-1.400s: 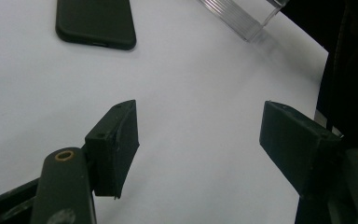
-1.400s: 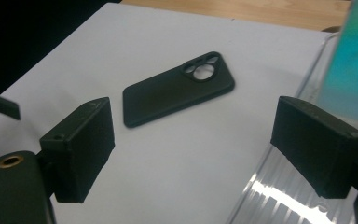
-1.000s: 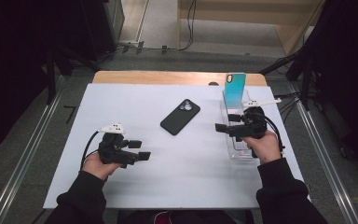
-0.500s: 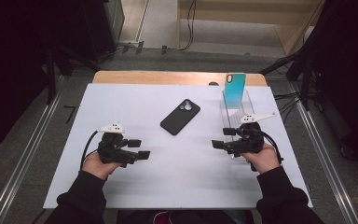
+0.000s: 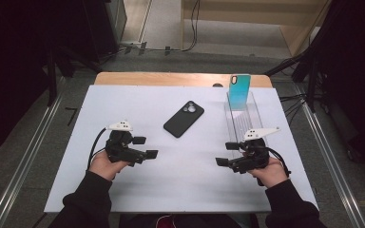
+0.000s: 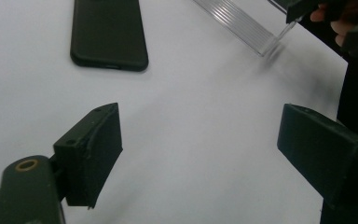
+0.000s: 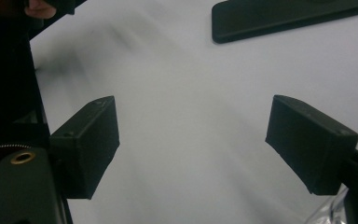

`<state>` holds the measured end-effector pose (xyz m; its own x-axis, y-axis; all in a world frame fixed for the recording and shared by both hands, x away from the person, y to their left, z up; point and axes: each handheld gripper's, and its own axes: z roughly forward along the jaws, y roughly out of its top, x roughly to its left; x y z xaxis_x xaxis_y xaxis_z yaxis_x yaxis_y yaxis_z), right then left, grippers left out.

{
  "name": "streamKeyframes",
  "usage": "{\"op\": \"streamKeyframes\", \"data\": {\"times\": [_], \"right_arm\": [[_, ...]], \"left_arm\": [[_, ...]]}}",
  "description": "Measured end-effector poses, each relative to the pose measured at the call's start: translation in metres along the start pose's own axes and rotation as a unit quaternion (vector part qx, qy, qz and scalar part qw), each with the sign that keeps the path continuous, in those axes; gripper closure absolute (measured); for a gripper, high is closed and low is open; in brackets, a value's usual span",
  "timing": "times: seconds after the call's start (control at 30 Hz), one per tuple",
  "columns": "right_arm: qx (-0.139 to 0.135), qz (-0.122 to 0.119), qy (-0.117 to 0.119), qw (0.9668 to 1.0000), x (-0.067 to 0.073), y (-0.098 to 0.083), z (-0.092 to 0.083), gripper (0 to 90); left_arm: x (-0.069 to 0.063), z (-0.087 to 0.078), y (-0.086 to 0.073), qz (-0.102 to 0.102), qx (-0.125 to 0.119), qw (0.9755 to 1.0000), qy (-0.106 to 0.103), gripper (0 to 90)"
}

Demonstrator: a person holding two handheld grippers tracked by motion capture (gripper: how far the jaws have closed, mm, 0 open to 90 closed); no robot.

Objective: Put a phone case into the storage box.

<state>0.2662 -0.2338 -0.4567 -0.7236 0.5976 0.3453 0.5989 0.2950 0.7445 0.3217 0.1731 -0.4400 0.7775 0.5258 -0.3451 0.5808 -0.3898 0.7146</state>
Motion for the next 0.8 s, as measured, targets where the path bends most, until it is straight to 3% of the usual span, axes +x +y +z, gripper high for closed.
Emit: {"op": "streamKeyframes", "data": {"times": [0.37,0.8], "right_arm": [[0.007,-0.006,0.012,0.9999,0.006,-0.015,-0.001,15.3],[0.016,-0.009,0.014,0.9997,0.010,-0.031,-0.004,15.3]], "left_arm": [[0.000,0.011,0.016,0.003,0.002,1.0000,-0.005,11.0],[0.009,0.031,0.042,0.009,0.005,0.9998,0.020,11.1]]}}
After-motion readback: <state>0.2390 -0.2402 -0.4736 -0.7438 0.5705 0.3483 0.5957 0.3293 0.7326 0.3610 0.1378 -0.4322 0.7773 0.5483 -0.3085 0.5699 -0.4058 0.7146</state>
